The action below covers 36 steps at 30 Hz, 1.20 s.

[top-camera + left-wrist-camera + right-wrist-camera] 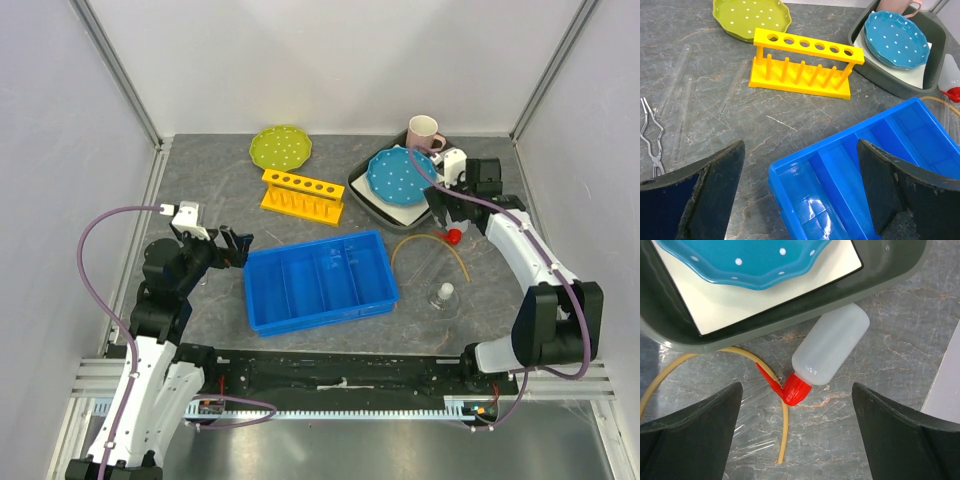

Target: Organize the chemistry lab equipment

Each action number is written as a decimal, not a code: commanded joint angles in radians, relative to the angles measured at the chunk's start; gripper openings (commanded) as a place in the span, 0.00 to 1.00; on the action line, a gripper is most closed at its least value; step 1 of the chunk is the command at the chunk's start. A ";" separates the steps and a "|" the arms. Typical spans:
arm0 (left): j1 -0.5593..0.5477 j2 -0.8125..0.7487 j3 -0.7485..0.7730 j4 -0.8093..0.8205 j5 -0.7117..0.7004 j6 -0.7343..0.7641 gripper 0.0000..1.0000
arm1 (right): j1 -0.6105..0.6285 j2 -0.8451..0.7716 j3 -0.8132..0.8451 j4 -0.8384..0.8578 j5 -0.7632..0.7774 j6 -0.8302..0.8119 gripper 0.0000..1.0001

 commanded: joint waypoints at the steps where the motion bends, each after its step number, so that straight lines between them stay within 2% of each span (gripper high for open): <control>1: -0.004 -0.003 0.016 0.040 0.011 0.038 0.99 | -0.003 0.043 0.033 0.066 0.081 0.021 0.98; 6: -0.004 -0.003 0.017 0.041 0.019 0.038 0.98 | -0.003 0.135 0.067 0.067 0.228 0.075 0.98; 8: -0.004 -0.003 0.017 0.041 0.022 0.038 0.98 | -0.002 0.153 0.078 0.065 0.239 0.083 0.98; 14: -0.005 -0.007 0.017 0.041 0.025 0.038 0.98 | -0.037 0.233 0.130 0.080 0.185 0.150 0.98; 18: -0.007 -0.009 0.017 0.041 0.026 0.038 0.98 | -0.132 0.322 0.199 0.053 0.079 0.211 0.98; 28: -0.008 -0.003 0.019 0.041 0.035 0.038 0.97 | -0.137 0.365 0.182 0.060 0.056 0.172 0.98; 36: -0.008 0.000 0.017 0.041 0.034 0.039 0.97 | -0.151 0.475 0.194 0.062 0.024 0.228 0.98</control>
